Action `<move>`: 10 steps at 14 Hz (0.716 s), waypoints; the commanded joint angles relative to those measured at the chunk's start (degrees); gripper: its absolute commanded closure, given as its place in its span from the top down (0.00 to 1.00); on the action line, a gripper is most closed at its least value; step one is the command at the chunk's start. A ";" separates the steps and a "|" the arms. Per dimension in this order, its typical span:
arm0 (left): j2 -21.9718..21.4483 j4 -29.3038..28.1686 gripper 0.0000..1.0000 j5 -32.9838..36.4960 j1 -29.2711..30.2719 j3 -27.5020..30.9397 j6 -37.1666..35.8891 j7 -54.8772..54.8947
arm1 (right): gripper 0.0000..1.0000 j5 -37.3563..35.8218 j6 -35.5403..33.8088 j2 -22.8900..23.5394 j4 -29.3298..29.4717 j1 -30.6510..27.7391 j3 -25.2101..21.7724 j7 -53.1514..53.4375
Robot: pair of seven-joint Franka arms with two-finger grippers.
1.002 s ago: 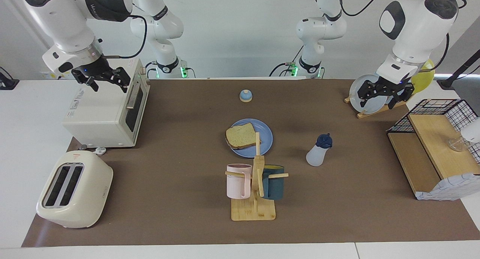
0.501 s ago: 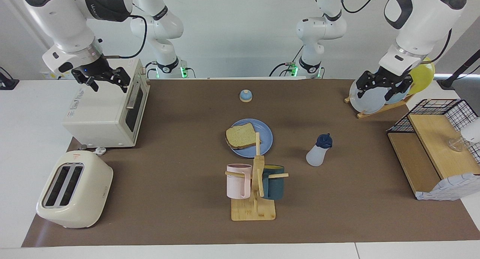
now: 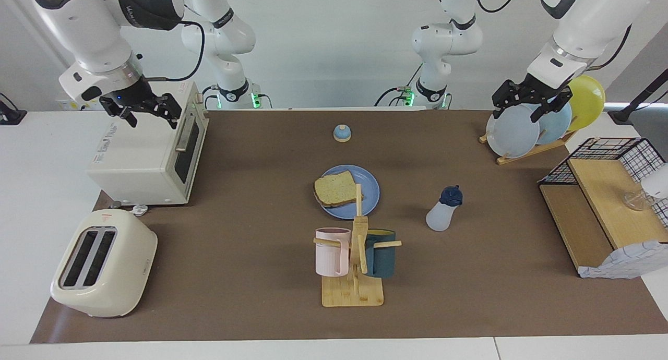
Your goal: Put bread on plate and add seasoning
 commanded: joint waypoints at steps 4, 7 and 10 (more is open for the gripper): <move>1.38 3.37 1.00 2.42 -0.55 1.43 -0.90 -0.63 | 1.00 0.35 -0.15 -0.34 -0.07 -0.80 0.54 -1.02; 1.12 3.11 1.00 2.51 -0.37 0.99 -0.37 -0.72 | 1.00 0.35 -0.15 -0.34 -0.07 -0.80 0.54 -1.02; 0.86 3.02 1.00 2.51 -0.37 0.90 -0.19 -1.95 | 1.00 0.35 -0.15 -0.34 -0.07 -0.80 0.54 -1.02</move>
